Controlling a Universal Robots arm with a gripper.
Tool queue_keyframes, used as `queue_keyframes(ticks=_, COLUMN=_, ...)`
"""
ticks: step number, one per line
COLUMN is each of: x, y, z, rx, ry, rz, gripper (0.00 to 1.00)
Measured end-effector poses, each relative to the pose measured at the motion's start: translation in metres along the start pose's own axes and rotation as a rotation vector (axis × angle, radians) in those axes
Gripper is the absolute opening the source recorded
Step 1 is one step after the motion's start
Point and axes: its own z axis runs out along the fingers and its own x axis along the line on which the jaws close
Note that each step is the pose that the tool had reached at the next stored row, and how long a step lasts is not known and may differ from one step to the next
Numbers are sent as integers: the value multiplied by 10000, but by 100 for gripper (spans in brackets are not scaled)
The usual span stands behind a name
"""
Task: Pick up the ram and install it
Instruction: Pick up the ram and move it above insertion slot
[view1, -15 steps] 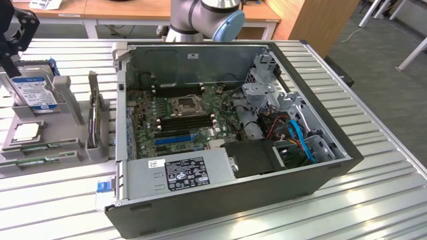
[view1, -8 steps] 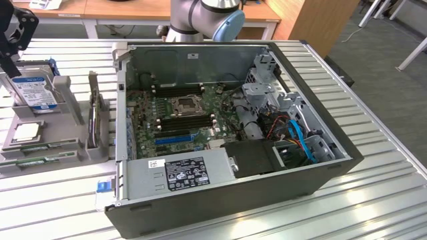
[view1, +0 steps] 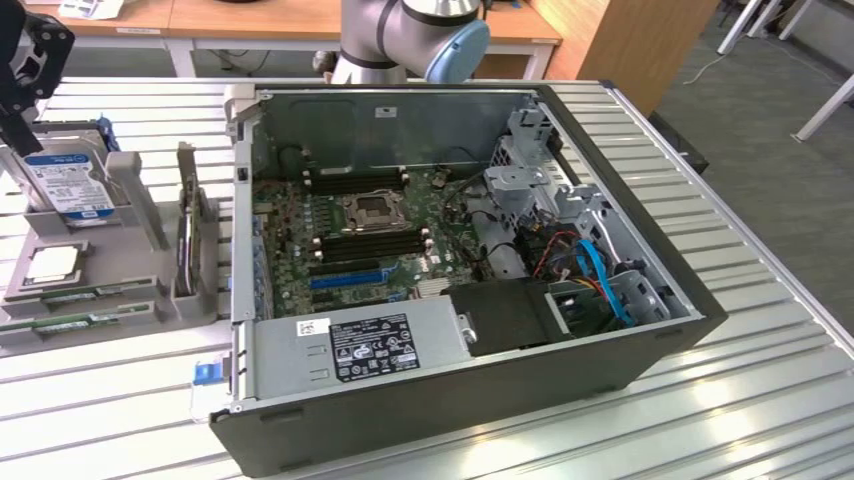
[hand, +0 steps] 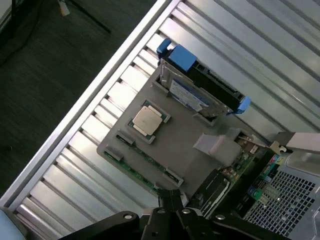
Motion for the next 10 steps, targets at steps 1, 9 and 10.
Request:
queue_keyframes(ticks=1, x=0, y=0, z=0, rx=1, ry=7, rz=-145, gripper=10)
queue_keyframes(ticks=9, x=0, y=0, z=0, rx=11, ry=57, rz=-1329, gripper=10)
queue_keyframes(ticks=10, x=0, y=0, z=0, rx=11, ry=63, rz=-1479, gripper=10)
